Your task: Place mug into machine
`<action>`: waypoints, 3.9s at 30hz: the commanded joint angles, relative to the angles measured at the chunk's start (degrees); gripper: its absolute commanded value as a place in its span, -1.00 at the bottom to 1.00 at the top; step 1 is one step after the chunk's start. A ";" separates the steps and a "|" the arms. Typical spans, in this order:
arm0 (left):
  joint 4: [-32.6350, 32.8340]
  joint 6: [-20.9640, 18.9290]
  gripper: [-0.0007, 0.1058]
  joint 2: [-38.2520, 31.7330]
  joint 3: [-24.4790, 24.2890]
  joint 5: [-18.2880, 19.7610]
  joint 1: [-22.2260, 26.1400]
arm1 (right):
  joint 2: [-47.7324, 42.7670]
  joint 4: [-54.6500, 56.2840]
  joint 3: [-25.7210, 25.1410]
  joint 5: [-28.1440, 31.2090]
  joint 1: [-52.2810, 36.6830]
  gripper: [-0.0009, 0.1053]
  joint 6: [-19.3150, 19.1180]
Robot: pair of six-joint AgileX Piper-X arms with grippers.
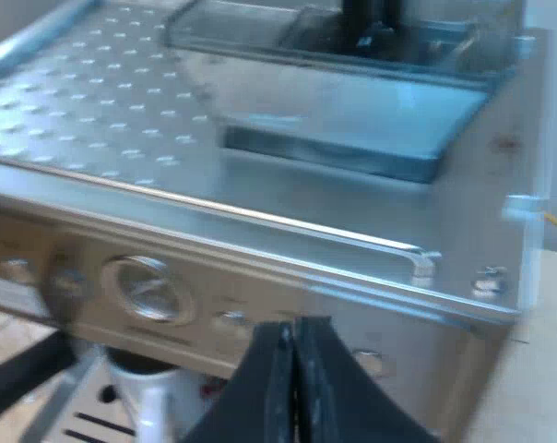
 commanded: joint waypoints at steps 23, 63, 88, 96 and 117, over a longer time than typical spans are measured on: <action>6.36 3.07 0.40 2.56 -3.34 -1.88 15.52 | -3.99 11.24 -0.60 -11.00 -33.36 0.03 -2.78; 26.26 3.70 0.40 -35.83 3.92 -6.74 15.52 | -51.16 25.06 13.14 -17.82 -39.97 0.03 -8.20; 37.03 3.60 0.40 -43.32 9.22 -10.36 15.52 | -64.10 25.86 23.14 -17.48 -40.32 0.03 -5.28; 27.74 3.60 0.40 -43.20 19.60 -10.56 15.52 | -63.98 20.30 31.00 -17.47 -40.32 0.03 -5.28; 19.63 3.60 0.40 -43.20 28.69 -15.76 15.52 | -63.98 23.26 39.25 -17.88 -40.32 0.03 -5.28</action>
